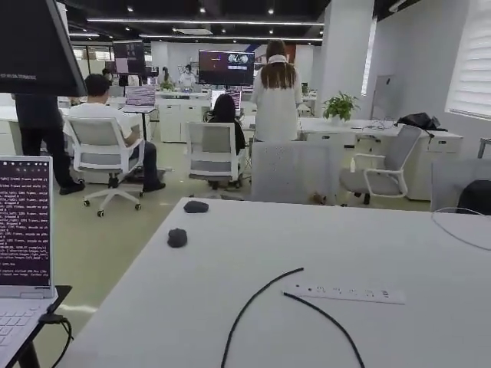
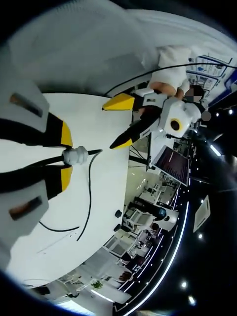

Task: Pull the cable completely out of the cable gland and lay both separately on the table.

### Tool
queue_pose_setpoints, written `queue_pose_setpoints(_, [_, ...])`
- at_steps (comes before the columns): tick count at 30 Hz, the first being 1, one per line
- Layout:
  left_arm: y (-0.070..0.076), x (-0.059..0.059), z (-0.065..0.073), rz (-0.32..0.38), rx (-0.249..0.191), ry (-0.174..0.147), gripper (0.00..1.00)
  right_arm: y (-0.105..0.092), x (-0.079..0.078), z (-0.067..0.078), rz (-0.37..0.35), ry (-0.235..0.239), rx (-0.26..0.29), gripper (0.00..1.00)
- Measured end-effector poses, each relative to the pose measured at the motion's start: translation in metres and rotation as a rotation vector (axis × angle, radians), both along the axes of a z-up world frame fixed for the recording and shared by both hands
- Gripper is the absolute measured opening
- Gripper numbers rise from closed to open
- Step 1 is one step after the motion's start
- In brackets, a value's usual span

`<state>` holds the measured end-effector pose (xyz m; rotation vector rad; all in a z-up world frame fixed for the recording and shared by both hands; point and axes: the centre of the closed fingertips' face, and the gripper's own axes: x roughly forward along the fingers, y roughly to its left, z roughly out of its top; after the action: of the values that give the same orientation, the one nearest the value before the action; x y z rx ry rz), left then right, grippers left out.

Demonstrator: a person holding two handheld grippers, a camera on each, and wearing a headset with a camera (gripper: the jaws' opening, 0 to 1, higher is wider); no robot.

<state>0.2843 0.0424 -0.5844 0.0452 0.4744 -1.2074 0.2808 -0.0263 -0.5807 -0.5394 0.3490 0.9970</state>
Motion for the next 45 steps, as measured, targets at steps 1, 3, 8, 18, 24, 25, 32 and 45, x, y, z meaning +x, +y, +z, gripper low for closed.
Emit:
queue_pose_setpoints(1, [-0.002, 0.002, 0.006, -0.004, 0.002, -0.013, 0.55, -0.001, 0.000, 0.003, -0.005, -0.009, 0.006, 0.11])
queue_pose_setpoints(3, [-0.005, 0.006, 0.014, -0.006, -0.010, -0.018, 0.54, -0.003, -0.002, 0.012, -0.010, -0.030, 0.017, 0.11])
queue_pose_setpoints(8, [-0.008, 0.011, 0.035, -0.027, -0.055, -0.027, 0.52, -0.007, -0.003, 0.031, 0.003, -0.100, -0.018, 0.11])
queue_pose_setpoints(18, [-0.015, 0.000, 0.054, -0.120, -0.098, -0.050, 0.41, 0.003, -0.002, 0.063, 0.055, -0.190, -0.025, 0.11])
queue_pose_setpoints(24, [-0.017, 0.002, 0.057, -0.126, -0.112, -0.060, 0.41, 0.015, -0.006, 0.067, 0.096, -0.207, -0.027, 0.11])
queue_pose_setpoints(25, [-0.018, 0.002, 0.060, -0.128, -0.123, -0.060, 0.41, 0.016, -0.007, 0.066, 0.100, -0.205, -0.032, 0.11])
queue_pose_setpoints(32, [-0.037, -0.015, 0.083, -0.261, -0.224, -0.080, 0.33, 0.023, -0.013, 0.067, 0.182, -0.251, -0.050, 0.11])
queue_pose_setpoints(45, [-0.041, -0.028, 0.092, -0.342, -0.296, -0.083, 0.16, 0.030, -0.029, 0.087, 0.282, -0.310, 0.026, 0.11])
